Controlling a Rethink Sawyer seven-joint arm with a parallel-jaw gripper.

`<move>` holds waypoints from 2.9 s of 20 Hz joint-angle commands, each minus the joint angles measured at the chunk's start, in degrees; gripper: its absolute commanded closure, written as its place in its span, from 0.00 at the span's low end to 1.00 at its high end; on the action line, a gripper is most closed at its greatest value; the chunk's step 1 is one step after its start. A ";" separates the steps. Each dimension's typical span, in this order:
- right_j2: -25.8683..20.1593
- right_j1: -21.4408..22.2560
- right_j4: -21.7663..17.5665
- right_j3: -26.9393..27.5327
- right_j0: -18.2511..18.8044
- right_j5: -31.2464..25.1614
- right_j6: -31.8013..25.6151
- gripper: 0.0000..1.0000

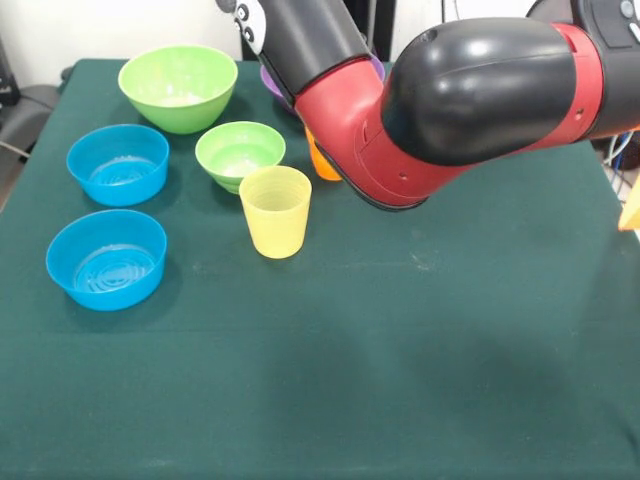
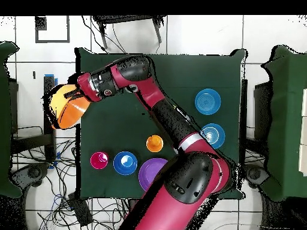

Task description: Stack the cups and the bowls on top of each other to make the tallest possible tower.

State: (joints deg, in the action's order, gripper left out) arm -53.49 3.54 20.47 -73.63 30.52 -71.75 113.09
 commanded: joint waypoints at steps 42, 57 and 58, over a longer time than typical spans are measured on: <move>-3.03 12.78 25.05 -28.27 10.76 -2.59 13.18 1.00; -7.18 0.08 27.96 -24.18 10.11 -4.55 -1.91 1.00; -6.59 -0.77 26.92 -22.45 9.57 -5.14 -1.93 1.00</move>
State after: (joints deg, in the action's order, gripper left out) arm -59.92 9.44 44.84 -99.17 42.39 -75.78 114.45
